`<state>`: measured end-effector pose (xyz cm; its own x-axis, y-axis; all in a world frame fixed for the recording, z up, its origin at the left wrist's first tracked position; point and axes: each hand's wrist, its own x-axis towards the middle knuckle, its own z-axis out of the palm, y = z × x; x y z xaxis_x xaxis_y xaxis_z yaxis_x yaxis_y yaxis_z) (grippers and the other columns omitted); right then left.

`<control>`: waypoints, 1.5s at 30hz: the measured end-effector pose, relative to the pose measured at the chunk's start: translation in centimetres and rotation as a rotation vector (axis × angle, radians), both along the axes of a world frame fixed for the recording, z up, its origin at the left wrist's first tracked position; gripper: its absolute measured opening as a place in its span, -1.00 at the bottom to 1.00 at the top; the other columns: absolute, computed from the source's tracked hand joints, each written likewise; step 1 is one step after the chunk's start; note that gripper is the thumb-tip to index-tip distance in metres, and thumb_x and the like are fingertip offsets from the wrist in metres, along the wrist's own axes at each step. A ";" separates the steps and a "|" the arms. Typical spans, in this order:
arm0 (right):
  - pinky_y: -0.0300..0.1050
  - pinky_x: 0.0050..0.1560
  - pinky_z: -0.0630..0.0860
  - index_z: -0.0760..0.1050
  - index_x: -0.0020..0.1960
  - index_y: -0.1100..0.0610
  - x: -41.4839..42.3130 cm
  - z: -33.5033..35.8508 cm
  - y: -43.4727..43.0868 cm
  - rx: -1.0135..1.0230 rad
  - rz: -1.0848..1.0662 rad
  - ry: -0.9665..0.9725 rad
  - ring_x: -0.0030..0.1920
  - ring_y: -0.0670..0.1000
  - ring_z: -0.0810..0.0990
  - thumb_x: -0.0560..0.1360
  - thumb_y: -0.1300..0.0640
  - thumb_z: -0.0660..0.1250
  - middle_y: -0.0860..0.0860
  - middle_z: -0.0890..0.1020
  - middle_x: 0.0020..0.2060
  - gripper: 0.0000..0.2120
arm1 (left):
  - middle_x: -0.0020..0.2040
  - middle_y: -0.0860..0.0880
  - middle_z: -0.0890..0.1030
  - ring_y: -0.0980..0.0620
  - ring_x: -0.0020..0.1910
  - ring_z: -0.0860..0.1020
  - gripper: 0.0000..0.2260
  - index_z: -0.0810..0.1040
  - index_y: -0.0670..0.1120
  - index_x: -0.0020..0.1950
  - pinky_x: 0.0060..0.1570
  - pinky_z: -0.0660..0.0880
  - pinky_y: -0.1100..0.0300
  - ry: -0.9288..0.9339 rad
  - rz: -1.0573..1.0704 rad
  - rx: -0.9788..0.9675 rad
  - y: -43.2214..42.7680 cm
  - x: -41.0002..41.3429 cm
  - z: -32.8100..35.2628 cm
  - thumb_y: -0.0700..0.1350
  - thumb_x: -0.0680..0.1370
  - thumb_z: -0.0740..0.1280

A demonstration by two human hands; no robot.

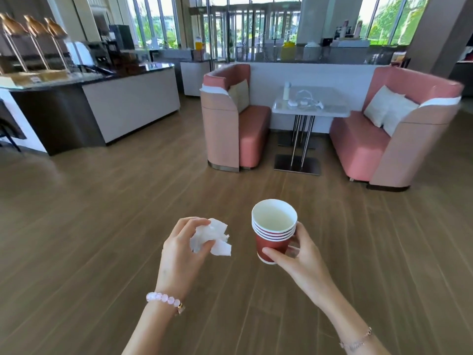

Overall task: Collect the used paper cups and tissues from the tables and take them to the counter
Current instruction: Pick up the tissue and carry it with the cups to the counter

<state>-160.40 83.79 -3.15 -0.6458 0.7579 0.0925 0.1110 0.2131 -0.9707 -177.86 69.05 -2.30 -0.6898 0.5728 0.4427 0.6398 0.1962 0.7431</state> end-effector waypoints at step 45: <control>-0.10 0.17 0.49 0.41 0.19 -0.17 -97.6 -0.1 66.3 0.080 0.338 0.056 0.11 -0.17 0.58 0.28 0.02 0.54 -0.20 0.63 0.06 -0.46 | -0.01 0.21 0.53 0.36 -0.02 0.44 -0.74 0.57 0.06 -0.05 -0.21 0.32 0.57 -0.005 0.336 0.076 61.4 -91.0 1.2 -0.26 0.38 0.46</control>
<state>-257.95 150.05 -3.22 -0.8510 0.4912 0.1855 -0.0318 0.3045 -0.9520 -268.87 130.47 -1.13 -0.8369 0.2785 0.4712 0.5447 0.3397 0.7667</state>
